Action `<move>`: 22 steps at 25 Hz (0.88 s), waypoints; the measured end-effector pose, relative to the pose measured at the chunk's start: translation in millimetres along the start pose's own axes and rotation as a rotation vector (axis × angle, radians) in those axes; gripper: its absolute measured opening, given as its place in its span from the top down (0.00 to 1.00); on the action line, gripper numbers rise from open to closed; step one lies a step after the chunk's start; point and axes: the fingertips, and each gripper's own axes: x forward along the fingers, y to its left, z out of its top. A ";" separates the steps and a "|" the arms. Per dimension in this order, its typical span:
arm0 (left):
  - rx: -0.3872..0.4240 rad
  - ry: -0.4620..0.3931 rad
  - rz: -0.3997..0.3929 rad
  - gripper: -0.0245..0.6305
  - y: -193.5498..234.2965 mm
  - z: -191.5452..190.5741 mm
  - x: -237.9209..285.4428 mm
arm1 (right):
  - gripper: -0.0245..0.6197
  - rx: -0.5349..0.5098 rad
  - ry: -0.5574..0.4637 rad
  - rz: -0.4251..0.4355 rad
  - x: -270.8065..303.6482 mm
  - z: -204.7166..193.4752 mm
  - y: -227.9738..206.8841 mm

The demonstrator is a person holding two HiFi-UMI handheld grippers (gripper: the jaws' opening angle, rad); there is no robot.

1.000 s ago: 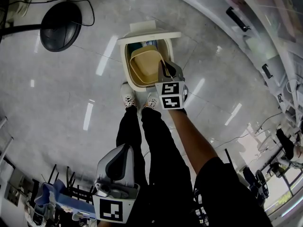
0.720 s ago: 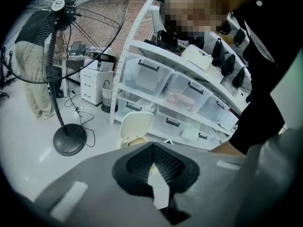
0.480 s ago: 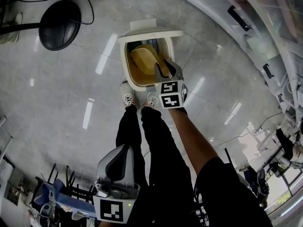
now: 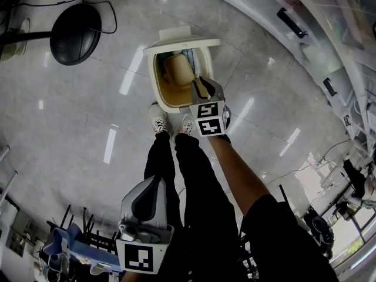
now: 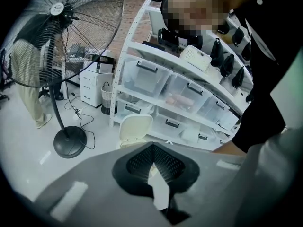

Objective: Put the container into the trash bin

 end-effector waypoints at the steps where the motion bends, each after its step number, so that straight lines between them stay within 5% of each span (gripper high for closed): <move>1: 0.005 -0.003 0.000 0.96 -2.1 3.2 -1.4 | 0.83 -0.003 -0.004 0.000 -4.9 3.5 0.3; 3: 0.017 -0.015 -0.001 0.96 -6.6 12.1 -4.4 | 0.92 -0.009 -0.015 0.002 -16.2 11.9 1.0; 22: 0.132 -0.148 -0.012 0.96 -42.5 114.8 -41.2 | 0.92 -0.019 -0.123 0.063 -178.7 104.7 15.1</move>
